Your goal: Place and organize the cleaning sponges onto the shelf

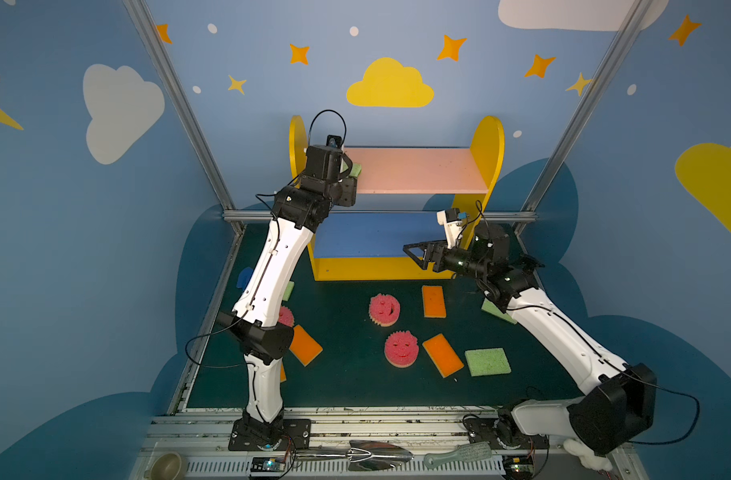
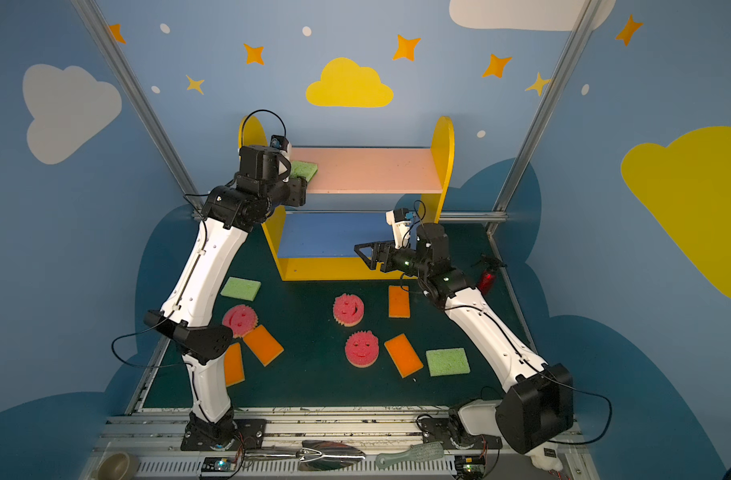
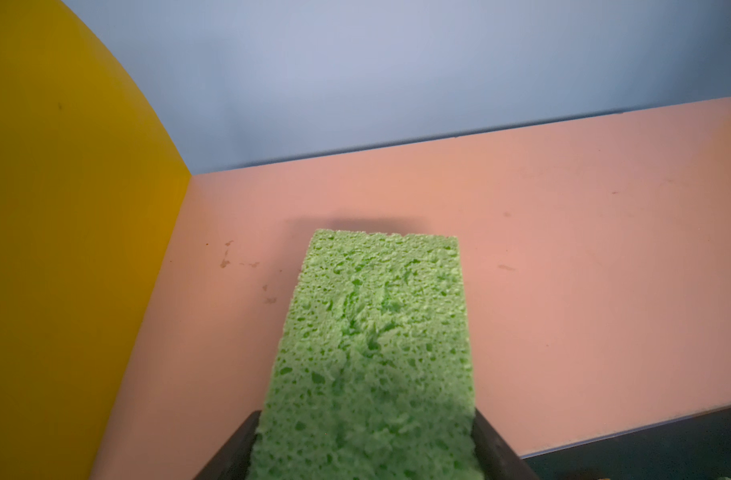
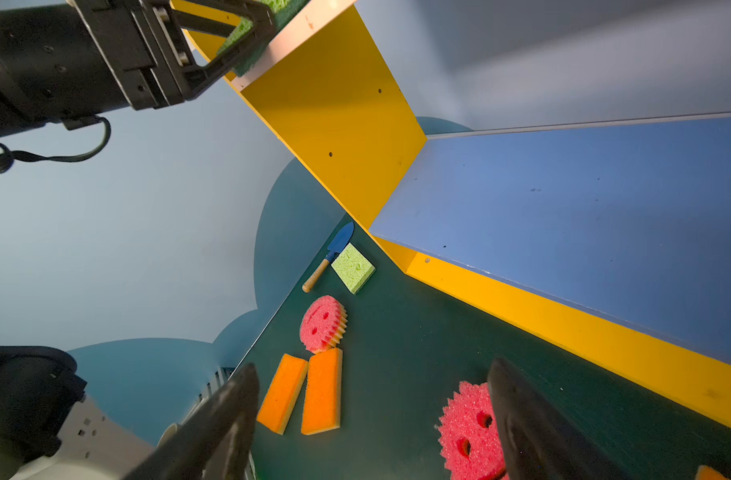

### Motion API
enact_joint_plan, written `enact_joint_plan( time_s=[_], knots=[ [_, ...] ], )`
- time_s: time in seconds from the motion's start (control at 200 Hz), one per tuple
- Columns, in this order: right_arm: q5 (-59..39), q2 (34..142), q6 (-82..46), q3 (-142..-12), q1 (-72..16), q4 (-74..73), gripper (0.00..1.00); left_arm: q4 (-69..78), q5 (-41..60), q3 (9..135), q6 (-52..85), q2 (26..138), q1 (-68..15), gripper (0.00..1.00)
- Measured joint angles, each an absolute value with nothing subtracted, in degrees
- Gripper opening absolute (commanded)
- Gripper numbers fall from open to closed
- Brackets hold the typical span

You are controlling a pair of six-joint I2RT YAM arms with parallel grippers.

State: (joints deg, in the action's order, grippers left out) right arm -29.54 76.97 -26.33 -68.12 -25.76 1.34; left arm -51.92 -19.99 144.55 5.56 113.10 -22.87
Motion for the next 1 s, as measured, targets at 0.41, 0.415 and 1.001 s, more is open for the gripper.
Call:
enact_joint_plan(
  time_s=[0.41,0.415,1.001],
  knots=[
    [-30.9,77.7,-27.3,-68.1,-25.6,0.1,0.85,-52.5,-28.1,144.6,6.7,113.1,-21.7,0.68],
    [-30.9,77.7,-27.3,-68.1,-25.6,0.1,0.85,-52.5,-28.1,144.6,6.7,113.1,-21.7,0.68],
    [-32.0,77.8,-28.3,-68.1,-25.6,-0.2,0.85,-53.2,-30.8,144.3,9.4,113.0,-21.4,1.0]
  ],
)
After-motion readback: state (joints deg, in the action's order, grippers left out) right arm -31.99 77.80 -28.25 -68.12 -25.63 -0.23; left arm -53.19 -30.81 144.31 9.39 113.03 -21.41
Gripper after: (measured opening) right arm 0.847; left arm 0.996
